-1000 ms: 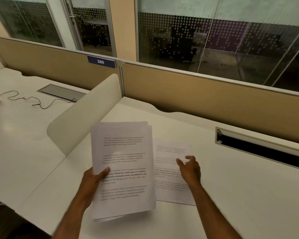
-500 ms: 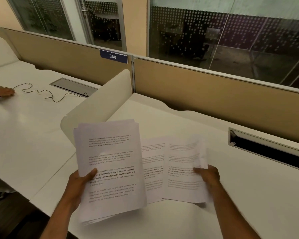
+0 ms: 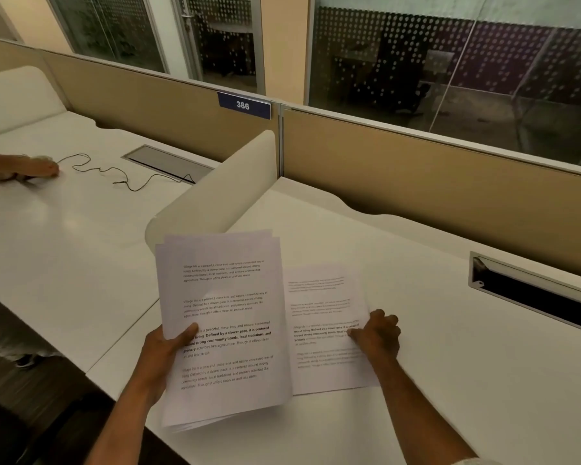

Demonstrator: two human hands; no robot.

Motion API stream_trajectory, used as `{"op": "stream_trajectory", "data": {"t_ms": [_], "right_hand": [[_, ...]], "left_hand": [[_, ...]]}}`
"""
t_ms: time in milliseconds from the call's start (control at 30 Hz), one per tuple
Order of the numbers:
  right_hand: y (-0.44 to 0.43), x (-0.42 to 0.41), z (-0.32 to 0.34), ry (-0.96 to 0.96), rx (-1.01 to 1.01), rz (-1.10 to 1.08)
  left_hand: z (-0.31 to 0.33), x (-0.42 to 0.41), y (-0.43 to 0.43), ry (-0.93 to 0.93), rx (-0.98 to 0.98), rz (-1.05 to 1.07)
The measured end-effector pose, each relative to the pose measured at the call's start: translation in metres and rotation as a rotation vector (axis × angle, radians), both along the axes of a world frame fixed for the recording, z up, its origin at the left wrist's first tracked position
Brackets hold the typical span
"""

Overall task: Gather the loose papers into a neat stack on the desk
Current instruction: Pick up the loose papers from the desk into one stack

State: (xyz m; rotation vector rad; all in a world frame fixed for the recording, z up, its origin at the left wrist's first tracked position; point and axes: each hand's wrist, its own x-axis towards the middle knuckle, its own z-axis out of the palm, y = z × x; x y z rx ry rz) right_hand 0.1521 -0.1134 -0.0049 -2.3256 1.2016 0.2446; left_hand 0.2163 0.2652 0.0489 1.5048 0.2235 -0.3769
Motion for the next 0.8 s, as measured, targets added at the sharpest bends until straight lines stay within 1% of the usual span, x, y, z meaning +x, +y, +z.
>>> {"op": "stream_trajectory", "data": {"t_ms": [33, 133, 200, 267, 333, 400, 467, 533, 667, 800], "right_hand": [[0.0, 0.002, -0.003, -0.01, 0.03, -0.015], [-0.008, 0.009, -0.007, -0.01, 0.204, -0.139], [-0.017, 0.007, -0.01, -0.029, 0.286, -0.16], [-0.025, 0.003, -0.008, -0.146, 0.389, -0.15], [-0.035, -0.006, 0.006, -0.341, 0.502, -0.129], [-0.048, -0.018, 0.034, -0.523, 0.492, -0.117], [-0.066, -0.035, 0.065, -0.665, 0.457, -0.156], [-0.082, -0.058, 0.098, -0.76, 0.518, -0.214], [-0.095, -0.106, 0.138, -0.842, 0.606, -0.231], [-0.082, -0.126, 0.14, -0.834, 0.637, -0.178]], "left_hand": [[-0.001, 0.0, 0.0, 0.001, 0.002, 0.001], [-0.003, 0.001, -0.001, 0.005, 0.006, 0.0], [-0.004, 0.003, -0.003, 0.004, 0.006, -0.014], [-0.005, 0.006, -0.007, 0.0, 0.005, -0.033], [-0.005, 0.01, -0.013, -0.004, 0.001, -0.047], [-0.005, 0.014, -0.02, -0.007, -0.011, -0.063], [-0.005, 0.018, -0.031, -0.012, -0.019, -0.083], [-0.004, 0.021, -0.043, -0.018, -0.026, -0.11], [0.004, 0.022, -0.079, -0.039, -0.055, -0.2], [0.012, 0.009, -0.124, -0.044, -0.087, -0.299]]}}
